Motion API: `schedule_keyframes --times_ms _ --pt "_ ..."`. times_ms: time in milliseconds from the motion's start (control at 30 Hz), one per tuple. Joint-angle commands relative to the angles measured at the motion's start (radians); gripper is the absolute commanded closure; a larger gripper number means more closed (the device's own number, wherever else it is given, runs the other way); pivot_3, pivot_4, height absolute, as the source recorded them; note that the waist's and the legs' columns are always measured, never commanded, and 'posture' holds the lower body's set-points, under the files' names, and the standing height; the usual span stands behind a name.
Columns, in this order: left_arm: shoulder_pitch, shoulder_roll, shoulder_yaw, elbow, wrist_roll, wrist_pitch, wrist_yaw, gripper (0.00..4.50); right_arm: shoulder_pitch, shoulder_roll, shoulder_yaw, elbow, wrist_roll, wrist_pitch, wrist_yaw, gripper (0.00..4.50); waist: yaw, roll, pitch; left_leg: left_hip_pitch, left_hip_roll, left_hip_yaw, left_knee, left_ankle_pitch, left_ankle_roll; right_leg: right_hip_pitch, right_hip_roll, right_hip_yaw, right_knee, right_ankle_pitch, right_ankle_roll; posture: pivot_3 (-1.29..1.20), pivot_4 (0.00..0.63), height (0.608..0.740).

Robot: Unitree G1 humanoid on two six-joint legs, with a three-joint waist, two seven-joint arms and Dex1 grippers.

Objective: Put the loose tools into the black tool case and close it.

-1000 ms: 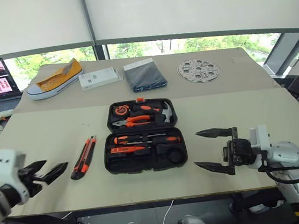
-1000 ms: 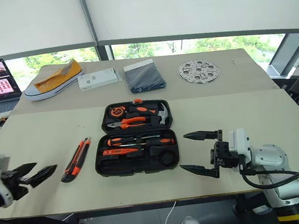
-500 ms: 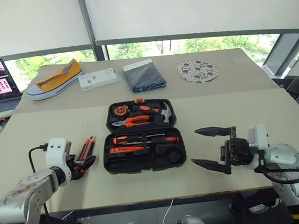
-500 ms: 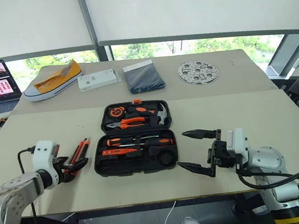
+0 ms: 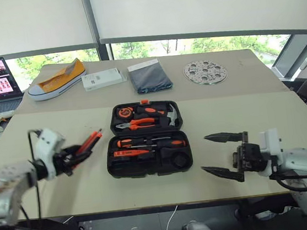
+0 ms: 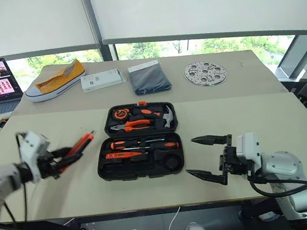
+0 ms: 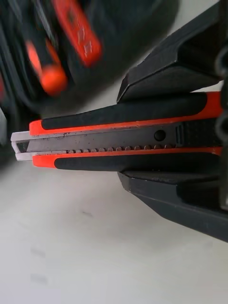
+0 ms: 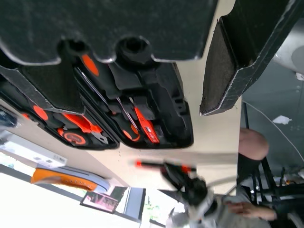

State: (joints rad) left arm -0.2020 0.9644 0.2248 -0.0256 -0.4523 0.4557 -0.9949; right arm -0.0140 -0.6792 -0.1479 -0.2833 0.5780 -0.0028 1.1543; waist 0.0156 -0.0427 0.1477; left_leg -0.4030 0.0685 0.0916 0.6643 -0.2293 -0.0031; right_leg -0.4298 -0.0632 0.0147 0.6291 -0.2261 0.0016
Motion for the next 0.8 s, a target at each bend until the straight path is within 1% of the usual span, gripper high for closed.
schedule_keyframes --times_ms 33,100,200,233,333,400,467,567,700,800 --pt "-0.094 0.032 -0.110 -0.024 -0.015 -0.174 -0.310 2.84 0.027 -0.034 -0.091 -0.013 0.025 -0.008 0.004 0.00 0.003 0.001 0.000 0.000 0.000 0.000 0.000 0.000 0.000 0.000 -0.001 0.000 -0.001 0.000 0.000 0.00 0.150 0.740" --pt "-0.146 0.021 -0.184 -0.050 -0.029 -0.166 -0.401 2.84 0.041 -0.046 -0.115 -0.002 0.015 -0.018 0.008 0.00 0.007 0.001 0.000 -0.001 -0.002 0.002 0.000 0.000 0.000 0.001 -0.003 0.000 -0.002 -0.001 0.002 0.00 0.150 0.740" --pt "-0.239 -0.043 -0.312 -0.075 0.018 -0.152 -0.429 2.84 0.057 -0.053 -0.141 0.000 0.008 -0.023 0.005 0.00 0.004 0.001 0.000 -0.002 -0.003 0.003 0.000 0.000 0.001 0.001 -0.003 0.001 -0.002 0.002 0.009 0.00 0.150 0.740" --pt "-0.264 -0.068 -0.345 -0.070 0.042 -0.157 -0.422 2.84 0.061 -0.053 -0.145 -0.003 0.006 -0.023 0.002 0.00 0.003 0.001 0.000 -0.002 -0.003 0.002 0.000 0.000 0.001 0.001 -0.002 0.001 -0.002 0.003 0.011 0.00 0.150 0.740" --pt "-0.297 -0.163 -0.429 -0.045 0.139 -0.171 -0.327 2.84 0.096 -0.048 -0.161 -0.043 0.007 -0.019 -0.015 0.00 0.001 0.001 0.001 -0.002 -0.003 0.000 0.000 0.000 0.001 0.002 0.000 0.001 -0.002 0.003 0.011 0.00 0.150 0.740" --pt "-0.306 -0.190 -0.468 -0.007 0.215 -0.226 -0.300 2.84 0.131 -0.041 -0.165 -0.071 0.007 -0.020 -0.022 0.00 -0.004 0.000 0.001 -0.002 -0.002 -0.001 0.000 0.000 0.001 0.002 0.001 0.001 -0.002 0.003 0.011 0.00 0.150 0.740" --pt "-0.320 -0.205 -0.496 0.025 0.264 -0.264 -0.295 2.84 0.161 -0.035 -0.163 -0.094 0.005 -0.021 -0.029 0.00 -0.009 0.000 0.001 -0.001 -0.001 -0.002 0.000 0.000 0.001 0.002 0.003 0.002 -0.002 0.003 0.011 0.00 0.150 0.740" --pt "-0.341 -0.236 -0.503 0.050 0.284 -0.258 -0.270 2.84 0.174 -0.030 -0.162 -0.120 0.009 -0.013 -0.047 0.00 -0.009 0.000 0.001 -0.001 -0.001 -0.003 0.001 0.000 0.001 0.002 0.003 0.002 0.000 0.002 0.012 0.00 0.150 0.740" --pt "-0.335 -0.223 -0.522 0.043 0.309 -0.286 -0.311 2.84 0.172 -0.034 -0.162 -0.125 0.013 -0.010 -0.054 0.00 -0.007 0.000 0.001 -0.001 -0.001 -0.003 0.005 0.000 0.001 0.004 0.003 0.002 0.001 0.001 0.016 0.00 0.150 0.740" --pt "-0.332 -0.224 -0.520 0.028 0.299 -0.266 -0.330 2.84 0.158 -0.038 -0.160 -0.117 0.013 -0.009 -0.054 0.00 -0.005 0.000 0.001 -0.001 -0.001 -0.003 0.007 0.000 0.001 0.004 0.003 0.002 0.001 0.000 0.016 0.00 0.150 0.740"
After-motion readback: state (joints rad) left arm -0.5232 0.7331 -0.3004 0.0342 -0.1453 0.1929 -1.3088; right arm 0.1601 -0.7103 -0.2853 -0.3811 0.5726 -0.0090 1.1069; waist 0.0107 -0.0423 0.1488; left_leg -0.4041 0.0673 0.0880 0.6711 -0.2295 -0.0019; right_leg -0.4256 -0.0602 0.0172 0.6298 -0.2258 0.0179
